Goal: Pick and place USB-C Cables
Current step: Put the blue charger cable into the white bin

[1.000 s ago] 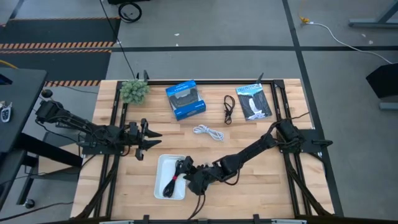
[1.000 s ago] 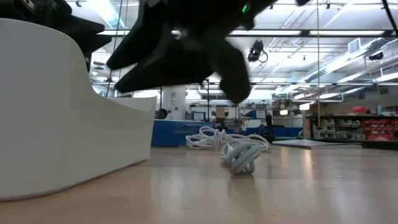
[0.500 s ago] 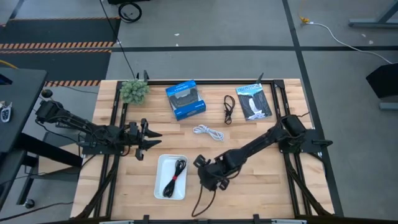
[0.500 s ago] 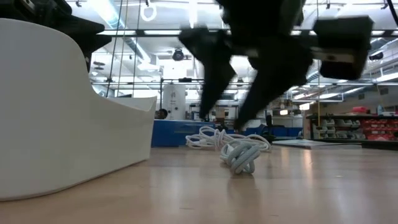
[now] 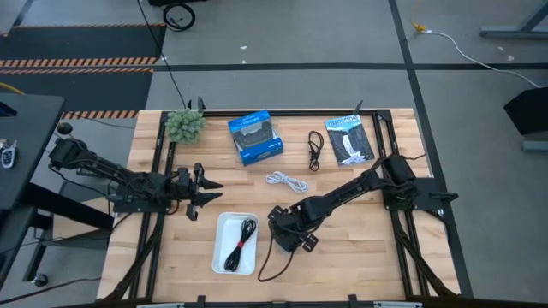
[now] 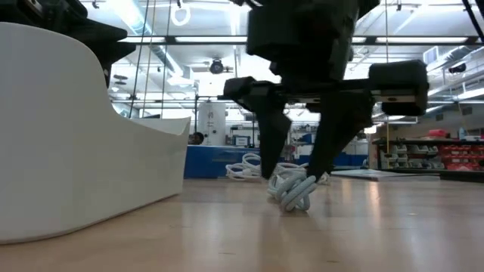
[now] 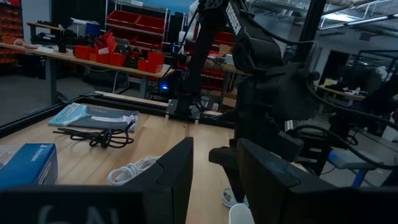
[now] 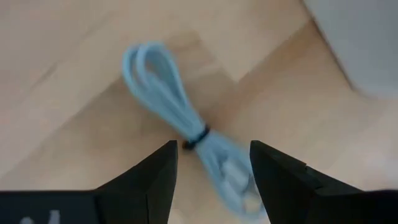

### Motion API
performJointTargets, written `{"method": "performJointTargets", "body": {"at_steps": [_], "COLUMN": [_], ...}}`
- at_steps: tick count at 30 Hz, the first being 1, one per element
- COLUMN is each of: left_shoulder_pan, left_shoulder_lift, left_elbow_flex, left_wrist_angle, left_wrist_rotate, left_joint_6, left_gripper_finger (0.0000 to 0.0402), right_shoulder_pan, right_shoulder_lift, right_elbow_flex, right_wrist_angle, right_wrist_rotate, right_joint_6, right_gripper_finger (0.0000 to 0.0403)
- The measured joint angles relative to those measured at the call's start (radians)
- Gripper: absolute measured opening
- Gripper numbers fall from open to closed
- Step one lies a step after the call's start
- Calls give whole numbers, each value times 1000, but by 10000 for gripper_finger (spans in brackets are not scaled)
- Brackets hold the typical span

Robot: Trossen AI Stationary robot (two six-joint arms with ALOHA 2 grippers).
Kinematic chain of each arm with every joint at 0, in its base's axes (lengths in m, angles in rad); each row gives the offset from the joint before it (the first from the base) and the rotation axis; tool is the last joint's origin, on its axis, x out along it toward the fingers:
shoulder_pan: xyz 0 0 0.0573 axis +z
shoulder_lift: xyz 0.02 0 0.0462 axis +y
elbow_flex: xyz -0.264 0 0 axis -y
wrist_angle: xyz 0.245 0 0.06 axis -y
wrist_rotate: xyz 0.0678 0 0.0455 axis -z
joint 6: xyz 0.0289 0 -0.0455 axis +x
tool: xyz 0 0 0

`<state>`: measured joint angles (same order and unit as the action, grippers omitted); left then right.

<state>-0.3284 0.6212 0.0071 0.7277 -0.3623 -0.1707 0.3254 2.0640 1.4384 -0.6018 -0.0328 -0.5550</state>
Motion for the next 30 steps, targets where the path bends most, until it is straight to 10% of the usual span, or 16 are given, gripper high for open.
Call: {"method": "performJointTargets", "body": {"at_steps": [10, 19, 30], "left_shoulder_pan": [0, 0, 0], "left_shoulder_lift": [0, 0, 0], "left_elbow_flex": [0, 0, 0], "left_wrist_angle": [2, 1, 1], "left_wrist_rotate": [0, 0, 0], "left_joint_6": [0, 0, 0], "left_gripper_finger": [133, 133, 133], "right_shoulder_pan": [-2, 0, 65], "right_shoulder_lift": [38, 40, 10], "right_elbow_flex": [1, 0, 108], "right_wrist_angle": [30, 28, 72], "right_wrist_rotate": [-42, -46, 206], "right_joint_6": [-53, -33, -47], "right_gripper_finger": [184, 80, 49]}}
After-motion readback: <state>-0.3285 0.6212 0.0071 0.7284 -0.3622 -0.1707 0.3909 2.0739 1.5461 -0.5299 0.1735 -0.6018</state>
